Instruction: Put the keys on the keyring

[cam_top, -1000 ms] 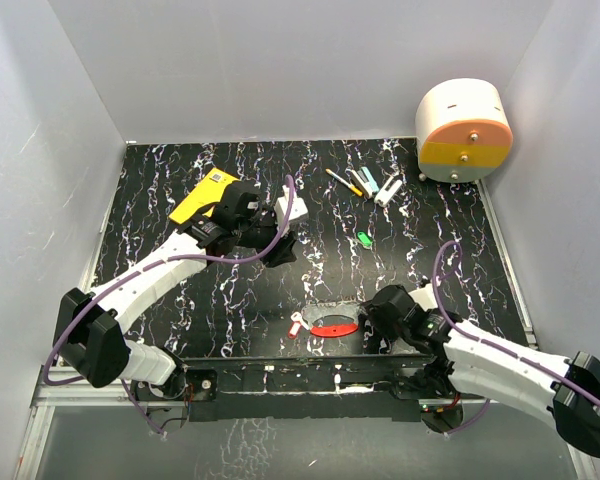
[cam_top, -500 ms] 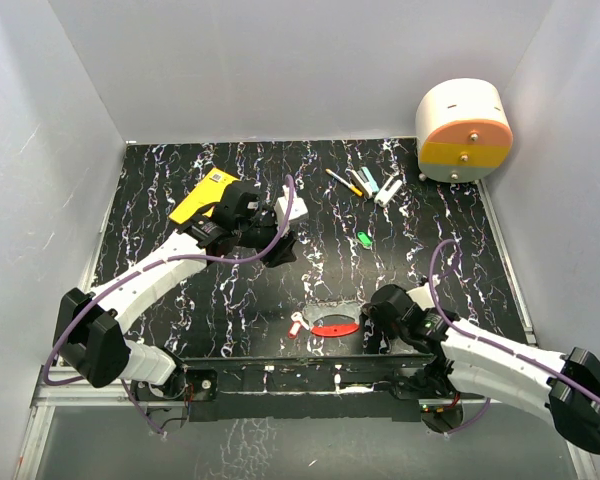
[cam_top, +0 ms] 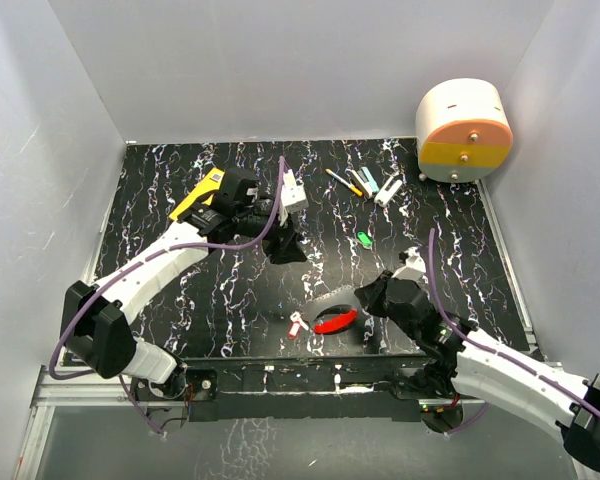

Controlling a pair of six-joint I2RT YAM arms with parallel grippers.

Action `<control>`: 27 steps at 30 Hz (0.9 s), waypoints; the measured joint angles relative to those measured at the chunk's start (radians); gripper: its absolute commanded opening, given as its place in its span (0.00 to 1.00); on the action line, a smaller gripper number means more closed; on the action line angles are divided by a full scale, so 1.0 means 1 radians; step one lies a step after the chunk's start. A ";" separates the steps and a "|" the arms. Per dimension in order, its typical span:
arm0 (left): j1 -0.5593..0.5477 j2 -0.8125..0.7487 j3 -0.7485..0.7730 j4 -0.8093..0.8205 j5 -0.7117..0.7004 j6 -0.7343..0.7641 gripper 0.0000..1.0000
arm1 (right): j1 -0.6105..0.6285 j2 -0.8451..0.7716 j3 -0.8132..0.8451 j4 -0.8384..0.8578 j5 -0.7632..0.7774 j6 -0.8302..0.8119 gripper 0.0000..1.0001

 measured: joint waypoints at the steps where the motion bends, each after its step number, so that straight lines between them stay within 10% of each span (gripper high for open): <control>1: 0.000 0.001 0.000 0.007 0.033 -0.007 0.59 | 0.000 -0.014 0.000 0.027 -0.023 -0.049 0.08; 12: -0.001 0.034 0.000 0.058 0.245 -0.045 0.61 | 0.000 -0.074 0.090 0.247 -0.360 -0.433 0.08; 27: -0.010 0.036 -0.013 0.024 0.299 0.029 0.63 | 0.095 0.071 0.188 0.322 -0.497 -0.534 0.08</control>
